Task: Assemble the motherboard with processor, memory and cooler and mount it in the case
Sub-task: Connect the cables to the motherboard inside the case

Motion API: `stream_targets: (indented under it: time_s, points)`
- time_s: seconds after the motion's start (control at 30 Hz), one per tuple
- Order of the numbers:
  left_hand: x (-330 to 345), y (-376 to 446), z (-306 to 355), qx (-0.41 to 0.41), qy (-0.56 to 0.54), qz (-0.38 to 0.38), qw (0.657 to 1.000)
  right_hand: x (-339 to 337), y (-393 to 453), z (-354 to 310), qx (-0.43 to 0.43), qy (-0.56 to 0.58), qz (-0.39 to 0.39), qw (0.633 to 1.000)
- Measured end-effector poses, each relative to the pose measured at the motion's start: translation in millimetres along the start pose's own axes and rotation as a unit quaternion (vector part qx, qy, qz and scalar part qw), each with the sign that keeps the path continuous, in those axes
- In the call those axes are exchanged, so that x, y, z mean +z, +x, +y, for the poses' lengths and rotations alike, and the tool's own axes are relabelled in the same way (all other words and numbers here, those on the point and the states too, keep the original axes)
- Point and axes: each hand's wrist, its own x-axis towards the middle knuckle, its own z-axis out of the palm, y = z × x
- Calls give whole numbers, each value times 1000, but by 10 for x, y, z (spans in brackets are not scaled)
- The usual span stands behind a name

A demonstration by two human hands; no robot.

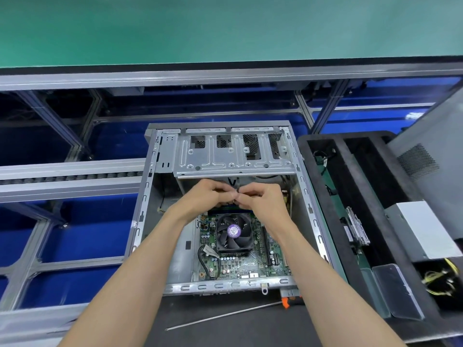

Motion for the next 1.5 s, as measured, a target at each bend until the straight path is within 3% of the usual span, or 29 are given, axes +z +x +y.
stream_targets:
  time_s: [0.07, 0.3, 0.37, 0.47, 0.53, 0.63, 0.7, 0.93, 1.0, 1.2, 1.33, 1.5]
  points:
    - [45, 23, -4, 22, 6, 10, 1000, 11, -12, -7, -14, -44, -17, 999]
    - [106, 67, -52, 28, -70, 27, 997, 49, 33, 27, 28, -38, 22, 999]
    - [122, 98, -85, 19, -31, 63, 997, 64, 43, 63, 16, -139, 25, 990]
    - [141, 153, -130, 6, 31, 138, 990, 132, -10, 73, -71, -369, -1, 927]
    - [143, 190, -152, -4, 66, 169, 983, 232, -86, 61, -130, -436, -70, 888]
    - [142, 213, -162, -16, 100, 183, 978, 365, -168, 115, -162, -563, -180, 790]
    - [141, 219, -173, -26, 76, 171, 982, 380, -190, 144, -154, -593, -201, 764]
    - [173, 243, -187, -29, 70, 163, 984, 362, -197, 197, -126, -610, -205, 755]
    - [191, 265, -162, -28, 114, 156, 981, 371, -204, 206, -127, -613, -209, 751]
    - [303, 468, 52, -14, 122, 58, 991, 368, -228, 135, -107, -611, -231, 749]
    - [472, 667, 166, -41, 231, 2, 972, 330, -288, 73, -70, -564, -221, 793]
    - [712, 916, 299, -54, 211, -73, 973, 231, -352, 61, -7, -500, -185, 846]
